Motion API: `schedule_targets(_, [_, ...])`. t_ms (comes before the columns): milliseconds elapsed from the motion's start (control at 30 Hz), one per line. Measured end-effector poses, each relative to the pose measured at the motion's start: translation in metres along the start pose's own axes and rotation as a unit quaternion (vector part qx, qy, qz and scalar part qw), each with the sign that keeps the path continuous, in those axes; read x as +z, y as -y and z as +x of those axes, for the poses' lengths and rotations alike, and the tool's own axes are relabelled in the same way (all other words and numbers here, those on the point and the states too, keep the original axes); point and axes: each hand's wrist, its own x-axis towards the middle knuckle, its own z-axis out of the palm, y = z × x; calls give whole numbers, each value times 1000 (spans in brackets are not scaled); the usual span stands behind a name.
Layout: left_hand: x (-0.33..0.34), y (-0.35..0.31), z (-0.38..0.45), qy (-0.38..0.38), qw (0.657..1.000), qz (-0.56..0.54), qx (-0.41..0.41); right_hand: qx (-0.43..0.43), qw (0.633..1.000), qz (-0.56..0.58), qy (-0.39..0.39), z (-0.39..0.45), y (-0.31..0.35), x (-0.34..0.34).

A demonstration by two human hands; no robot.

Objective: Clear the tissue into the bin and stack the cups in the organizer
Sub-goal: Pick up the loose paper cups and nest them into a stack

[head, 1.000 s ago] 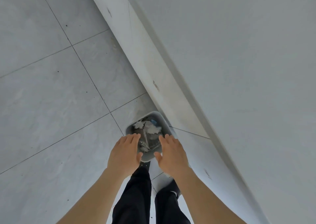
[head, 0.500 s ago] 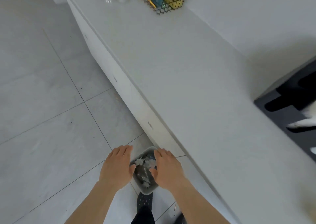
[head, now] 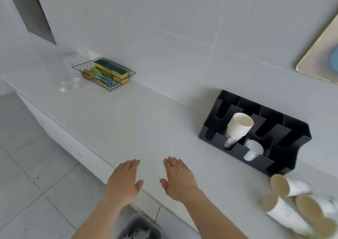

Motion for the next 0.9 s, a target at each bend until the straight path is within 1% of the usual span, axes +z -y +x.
schedule_targets(167, [6, -81, 34, 4, 997, -4, 81, 103, 994, -4, -36, -42, -79, -34])
schedule_targets(333, [30, -172, 52, 27, 987, -14, 160, 198, 978, 0, -59, -99, -161, -52])
schedule_targets(500, [61, -266, 55, 65, 972, -15, 226, 276, 958, 29, -75, -165, -234, -60])
schedule_targets(667, [96, -350, 51, 112, 953, -10, 281, 345, 934, 50, -79, -233, -293, -61])
schedule_targets(800, [124, -403, 45, 156, 934, 11, 321, 370, 923, 86, -63, -281, -327, -49])
schedule_targets(900, [144, -429, 42, 175, 921, 55, 343, 354, 930, 89, -32, -311, -344, -35])
